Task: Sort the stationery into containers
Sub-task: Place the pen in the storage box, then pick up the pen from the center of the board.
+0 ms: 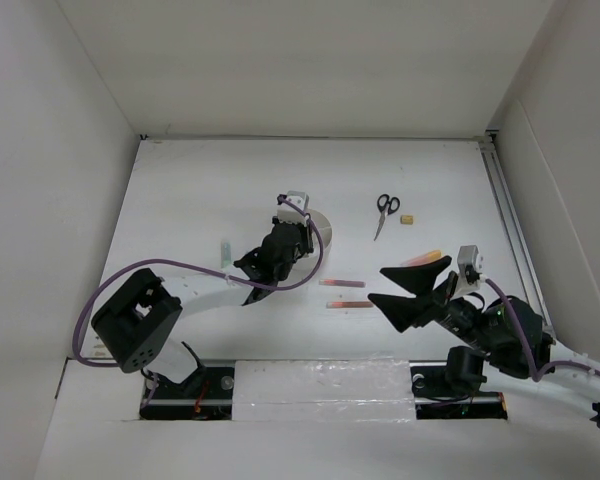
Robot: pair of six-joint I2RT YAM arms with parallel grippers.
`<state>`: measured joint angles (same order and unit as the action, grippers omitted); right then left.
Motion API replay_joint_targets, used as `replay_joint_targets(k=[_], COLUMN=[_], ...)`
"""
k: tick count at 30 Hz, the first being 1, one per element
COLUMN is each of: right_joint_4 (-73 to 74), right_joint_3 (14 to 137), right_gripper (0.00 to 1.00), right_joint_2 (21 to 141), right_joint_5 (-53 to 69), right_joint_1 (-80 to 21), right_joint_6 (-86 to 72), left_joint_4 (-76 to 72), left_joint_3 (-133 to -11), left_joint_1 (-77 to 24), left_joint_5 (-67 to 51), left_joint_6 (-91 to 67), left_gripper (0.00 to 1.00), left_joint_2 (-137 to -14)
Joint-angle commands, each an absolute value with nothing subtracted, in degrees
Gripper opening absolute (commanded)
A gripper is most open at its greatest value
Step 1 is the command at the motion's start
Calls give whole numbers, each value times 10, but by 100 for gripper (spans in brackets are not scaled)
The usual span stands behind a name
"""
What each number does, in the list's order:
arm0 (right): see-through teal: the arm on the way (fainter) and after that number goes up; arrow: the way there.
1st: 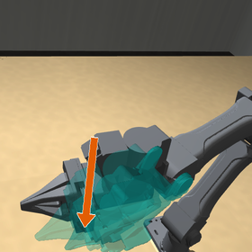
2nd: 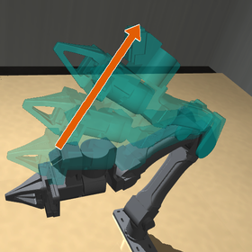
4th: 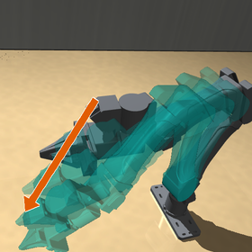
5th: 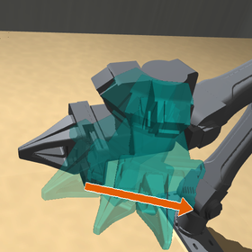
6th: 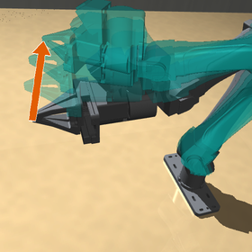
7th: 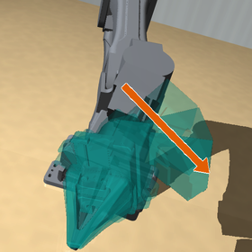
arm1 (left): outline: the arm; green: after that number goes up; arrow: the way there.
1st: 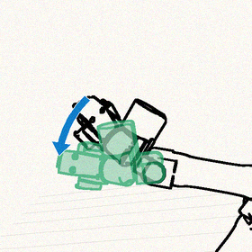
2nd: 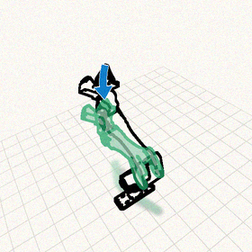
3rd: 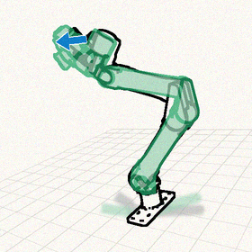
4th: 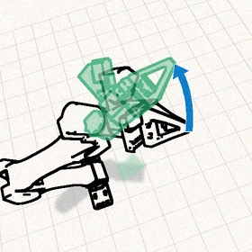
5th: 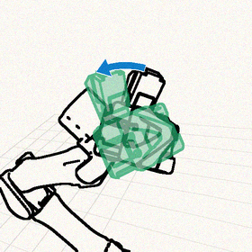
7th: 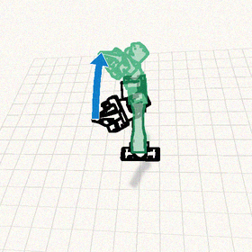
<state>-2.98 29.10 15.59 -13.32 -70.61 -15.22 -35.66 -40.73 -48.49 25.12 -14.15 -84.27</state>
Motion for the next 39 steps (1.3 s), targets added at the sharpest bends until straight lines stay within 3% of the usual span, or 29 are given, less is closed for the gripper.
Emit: replay_joint_targets(k=[1, 4, 11, 12, 13, 15, 16, 23, 26, 30, 33, 39], right_joint_4=[-33, -33, -27, -27, -27, -16, -4, 72, 93, 94, 74, 112], right_joint_3=[298, 298, 308, 308, 316, 327, 333, 408, 431, 408, 382, 374], right_gripper=[73, 73, 73, 78, 83, 95, 100, 100, 96, 87, 85, 84], right_joint_2=[150, 150, 150, 150, 150, 169, 177, 321, 378, 389, 374, 373], right_joint_5=[-142, -147, -161, -166, -189, -216, -243, -375, -321, -149, -50, -68], right_joint_1=[-711, -711, -711, -711, -711, -711, -711, -706, -675, -560, -491, -448], right_joint_6=[-149, -149, -143, -143, -150, -166, -166, -164, -129, -136, -157, -199], left_joint_4=[-368, -368, -334, -319, -309, -277, -264, -84, -10, 7, 7, -44], left_joint_3=[-403, -396, -371, -371, -371, -371, -371, -400, -406, -388, -367, -305], left_joint_1=[-485, -485, -485, -490, -490, -490, -490, -490, -490, -490, -490, -490], left_joint_5=[246, 240, 245, 255, 262, 268, 289, 393, 399, 363, 311, 194], left_joint_6=[-150, -150, -150, -150, -150, -150, -150, -302, -365, -404, -437, -501], left_gripper=[21, 21, 38, 40, 47, 100, 100, 100, 100, 100, 100, 100], left_joint_2=[-814, -782, -662, -648, -635, -598, -587, -505, -464, -411, -373, -321])
